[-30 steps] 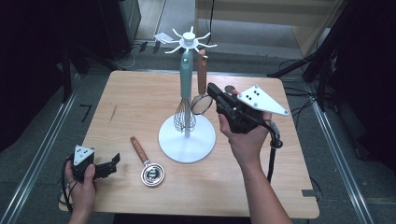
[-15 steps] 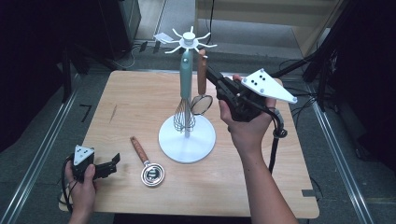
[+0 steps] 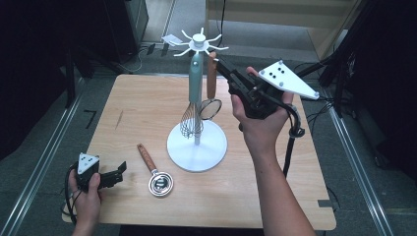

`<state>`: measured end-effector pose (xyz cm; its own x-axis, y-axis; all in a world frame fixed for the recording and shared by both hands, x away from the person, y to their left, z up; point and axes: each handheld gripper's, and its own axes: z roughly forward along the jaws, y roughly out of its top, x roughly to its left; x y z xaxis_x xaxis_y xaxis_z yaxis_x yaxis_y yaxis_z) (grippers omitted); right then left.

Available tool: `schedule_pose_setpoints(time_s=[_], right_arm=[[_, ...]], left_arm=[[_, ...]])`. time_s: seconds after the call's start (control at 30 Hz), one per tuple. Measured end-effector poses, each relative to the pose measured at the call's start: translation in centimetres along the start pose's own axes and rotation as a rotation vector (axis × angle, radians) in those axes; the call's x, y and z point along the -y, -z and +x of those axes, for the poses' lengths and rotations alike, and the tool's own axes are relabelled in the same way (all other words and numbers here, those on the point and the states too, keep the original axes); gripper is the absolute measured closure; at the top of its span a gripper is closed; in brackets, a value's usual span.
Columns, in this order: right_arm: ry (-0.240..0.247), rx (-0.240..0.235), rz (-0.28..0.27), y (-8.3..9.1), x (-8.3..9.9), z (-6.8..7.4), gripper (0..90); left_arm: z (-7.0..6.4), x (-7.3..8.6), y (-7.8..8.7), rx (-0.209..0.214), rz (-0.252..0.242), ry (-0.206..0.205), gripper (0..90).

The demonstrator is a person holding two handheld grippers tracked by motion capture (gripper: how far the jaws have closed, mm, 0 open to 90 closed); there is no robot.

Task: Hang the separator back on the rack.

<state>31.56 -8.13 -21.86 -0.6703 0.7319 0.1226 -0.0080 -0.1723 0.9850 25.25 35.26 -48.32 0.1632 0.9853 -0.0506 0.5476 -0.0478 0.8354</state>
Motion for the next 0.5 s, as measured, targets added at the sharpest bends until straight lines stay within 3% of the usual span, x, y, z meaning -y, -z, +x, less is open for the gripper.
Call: schedule_pose_setpoints(time_s=[0.13,0.5], right_arm=[[0.007,-0.031,-0.012,0.0,-0.5,0.3,90.0],[0.046,-0.082,0.019,-0.3,-0.5,2.2,90.0]], left_arm=[[0.0,0.0,0.0,0.000,0.000,0.000,0.0],[0.0,0.0,0.0,0.000,0.000,-0.003,0.0]])
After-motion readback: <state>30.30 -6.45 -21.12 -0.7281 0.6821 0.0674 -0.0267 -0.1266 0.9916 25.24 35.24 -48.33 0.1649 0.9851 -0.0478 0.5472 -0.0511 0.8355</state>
